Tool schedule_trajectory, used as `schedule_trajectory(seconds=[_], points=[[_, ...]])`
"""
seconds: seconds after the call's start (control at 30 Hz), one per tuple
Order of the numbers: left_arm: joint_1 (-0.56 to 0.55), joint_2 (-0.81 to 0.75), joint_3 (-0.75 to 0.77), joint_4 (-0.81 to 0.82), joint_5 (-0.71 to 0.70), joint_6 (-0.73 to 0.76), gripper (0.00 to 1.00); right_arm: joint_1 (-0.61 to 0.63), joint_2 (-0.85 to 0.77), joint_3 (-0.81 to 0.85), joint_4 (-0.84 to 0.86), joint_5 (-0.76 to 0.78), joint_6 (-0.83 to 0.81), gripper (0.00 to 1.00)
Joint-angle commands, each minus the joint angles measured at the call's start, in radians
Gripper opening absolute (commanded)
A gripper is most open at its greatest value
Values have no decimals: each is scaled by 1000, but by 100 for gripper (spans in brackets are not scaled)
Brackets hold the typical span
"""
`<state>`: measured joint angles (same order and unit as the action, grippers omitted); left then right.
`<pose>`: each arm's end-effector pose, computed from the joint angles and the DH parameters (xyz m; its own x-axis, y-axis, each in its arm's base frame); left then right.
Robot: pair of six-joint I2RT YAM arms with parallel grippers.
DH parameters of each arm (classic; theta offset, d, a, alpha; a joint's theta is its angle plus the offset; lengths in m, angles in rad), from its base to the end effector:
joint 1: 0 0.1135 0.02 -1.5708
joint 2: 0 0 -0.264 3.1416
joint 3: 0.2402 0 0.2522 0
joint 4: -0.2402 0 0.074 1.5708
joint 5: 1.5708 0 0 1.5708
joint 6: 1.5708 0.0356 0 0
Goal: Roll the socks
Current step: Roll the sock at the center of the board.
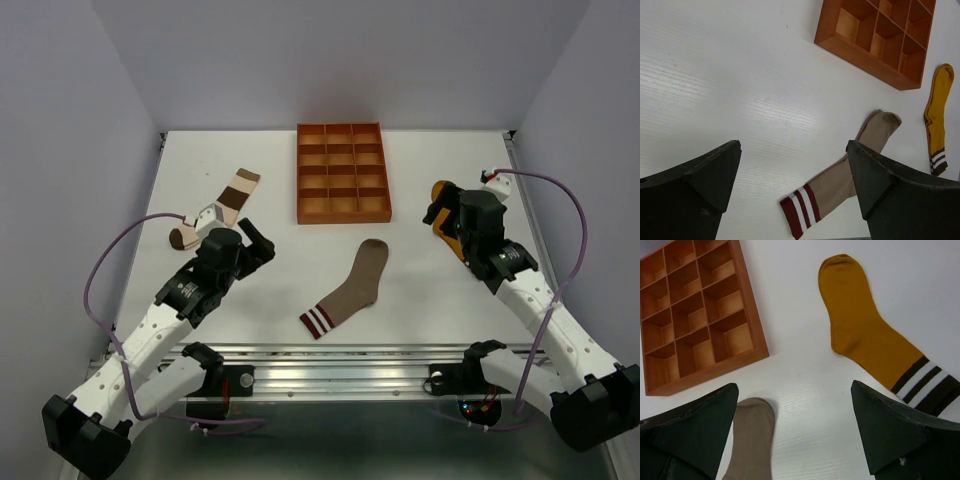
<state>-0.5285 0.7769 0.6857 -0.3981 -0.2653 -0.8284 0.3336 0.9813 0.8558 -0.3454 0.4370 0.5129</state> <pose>0.1574 -0.0811 0.2851 -0.4857 -0.5398 -0.6875 -0.1052 0.8169 -0.5671 0.2114 0.0573 0.3136 -0.3442 0.3512 -0.8707 0.2624 0.9264 0.2700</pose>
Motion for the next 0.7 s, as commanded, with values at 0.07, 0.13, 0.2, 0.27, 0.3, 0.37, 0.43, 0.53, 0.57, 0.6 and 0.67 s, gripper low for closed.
schedule_trajectory(seconds=[0.07,0.13,0.2,0.27,0.3,0.37,0.43,0.53,0.57,0.6,0.67], points=[[-2,19,34,36,-11,6,99,-5,-55,6,11,-50,12,100],[-2,38,34,48,8,20,99,-5,-75,0,37,-189,-13,100],[-1,48,37,47,9,29,99,-5,-70,8,52,-312,-54,100],[-2,56,34,51,3,35,99,5,2,43,16,-498,-74,100],[-2,56,29,53,1,37,99,75,34,69,-3,-530,-86,100],[-1,55,23,53,-5,44,99,321,130,86,-20,-378,-108,100],[-1,51,26,33,-28,28,99,515,260,149,-94,-201,-105,100],[-1,50,40,12,-45,8,99,657,379,231,-208,-40,-74,100],[2,50,44,4,-52,2,99,701,437,239,-230,-23,-73,100],[2,53,48,-7,-58,-9,99,746,462,249,-230,-5,-76,100],[7,61,57,-39,-87,-40,99,846,526,261,-236,22,-102,100]])
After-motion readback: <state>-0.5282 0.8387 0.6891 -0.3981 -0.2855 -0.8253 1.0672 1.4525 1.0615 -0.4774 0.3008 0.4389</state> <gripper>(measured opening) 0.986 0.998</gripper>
